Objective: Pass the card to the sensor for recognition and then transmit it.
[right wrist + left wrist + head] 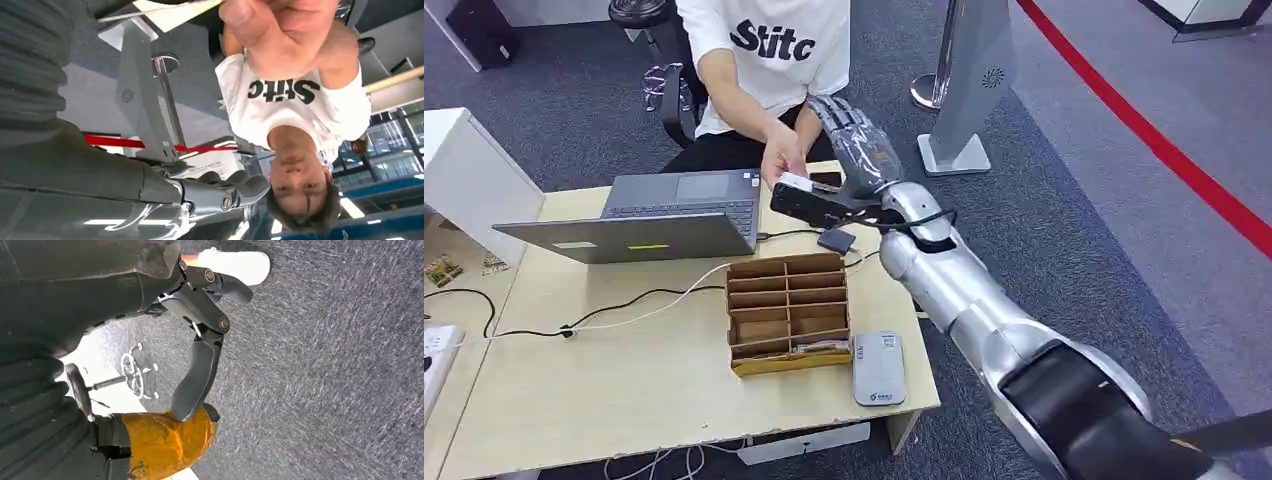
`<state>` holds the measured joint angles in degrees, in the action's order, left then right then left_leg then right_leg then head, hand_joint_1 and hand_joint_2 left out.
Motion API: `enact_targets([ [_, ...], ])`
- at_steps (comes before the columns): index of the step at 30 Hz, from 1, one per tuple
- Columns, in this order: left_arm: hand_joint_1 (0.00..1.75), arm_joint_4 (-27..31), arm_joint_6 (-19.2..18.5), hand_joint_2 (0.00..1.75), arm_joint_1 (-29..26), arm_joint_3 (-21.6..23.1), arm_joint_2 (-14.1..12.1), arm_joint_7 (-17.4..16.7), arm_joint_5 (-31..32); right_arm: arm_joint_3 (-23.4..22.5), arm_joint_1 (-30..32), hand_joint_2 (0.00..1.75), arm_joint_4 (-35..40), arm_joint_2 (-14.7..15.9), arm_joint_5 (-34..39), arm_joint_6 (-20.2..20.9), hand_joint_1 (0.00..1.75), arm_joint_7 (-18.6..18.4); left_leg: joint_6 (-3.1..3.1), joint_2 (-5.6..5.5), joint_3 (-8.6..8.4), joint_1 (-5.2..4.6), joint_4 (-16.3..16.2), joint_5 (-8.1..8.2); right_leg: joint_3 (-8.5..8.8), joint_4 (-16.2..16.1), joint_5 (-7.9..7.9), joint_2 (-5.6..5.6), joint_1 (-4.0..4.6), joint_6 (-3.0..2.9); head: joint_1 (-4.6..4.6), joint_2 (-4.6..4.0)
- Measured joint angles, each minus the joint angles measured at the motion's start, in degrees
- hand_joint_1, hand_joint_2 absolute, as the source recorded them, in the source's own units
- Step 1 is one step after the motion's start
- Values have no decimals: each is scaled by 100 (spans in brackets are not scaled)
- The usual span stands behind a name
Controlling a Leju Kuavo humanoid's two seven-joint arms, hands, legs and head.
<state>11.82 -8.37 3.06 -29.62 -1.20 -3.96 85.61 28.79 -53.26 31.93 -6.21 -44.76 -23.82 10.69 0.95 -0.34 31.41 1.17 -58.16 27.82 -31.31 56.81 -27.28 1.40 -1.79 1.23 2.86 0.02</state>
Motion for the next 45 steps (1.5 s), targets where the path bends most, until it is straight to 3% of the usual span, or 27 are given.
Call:
enact_targets([
  [1, 0, 0, 9, 175, 0, 13, 0, 0, 2, 0, -9, 175, -43, -7, 11, 6, 134, 17, 0, 0, 0, 0, 0, 0, 0, 0, 0, 0, 0, 0, 0, 0],
  [3, 0, 0, 33, 175, 1, 20, 0, 0, 2, 0, -11, 175, -109, -22, 94, 9, 168, 90, 0, 0, -1, 0, 0, 0, 0, 0, 0, 0, 0, 0, 0, 0],
  [9, 0, 0, 96, 175, 7, 22, -15, 0, 0, 0, 5, 175, -207, -33, 234, 48, 175, 408, 0, 1, -2, 0, 0, -1, 0, 0, 1, 1, 0, 0, 0, 0],
  [18, 0, 0, 120, 175, 6, 22, -39, 2, 0, -9, 43, 175, -212, -33, 396, 201, 175, 546, 1, 2, -2, 0, 0, -1, -2, 1, 1, 1, 0, 0, 0, 0],
  [28, 0, 0, 186, 175, -13, 20, -44, 37, -15, -135, 433, 175, 225, -33, 926, 319, 175, 1131, 1, 0, 3, 0, 0, 0, -3, -1, 0, -1, 0, 0, 0, 0],
  [31, 0, 0, 219, 175, -41, -13, -44, 15, -35, -190, 999, 175, 1062, 18, 1312, 365, 175, 1471, 1, -2, 2, 1, 0, 1, -4, -5, -1, -2, 1, 0, 0, 0],
  [37, 0, 0, 302, 175, -176, -186, -42, -20, -68, -162, 2676, 175, 3267, 577, 1499, 424, 175, 1477, -4, -28, 20, 0, 0, 12, -9, -10, -14, -25, 0, 5, 2, 0],
  [45, 0, 0, 306, 175, -179, -293, -39, -37, -81, -162, 3215, 175, 4142, 874, 1545, 481, 175, 1558, -4, -24, 6, 1, -1, 11, -4, -9, -13, -22, 1, 5, 0, 0],
])
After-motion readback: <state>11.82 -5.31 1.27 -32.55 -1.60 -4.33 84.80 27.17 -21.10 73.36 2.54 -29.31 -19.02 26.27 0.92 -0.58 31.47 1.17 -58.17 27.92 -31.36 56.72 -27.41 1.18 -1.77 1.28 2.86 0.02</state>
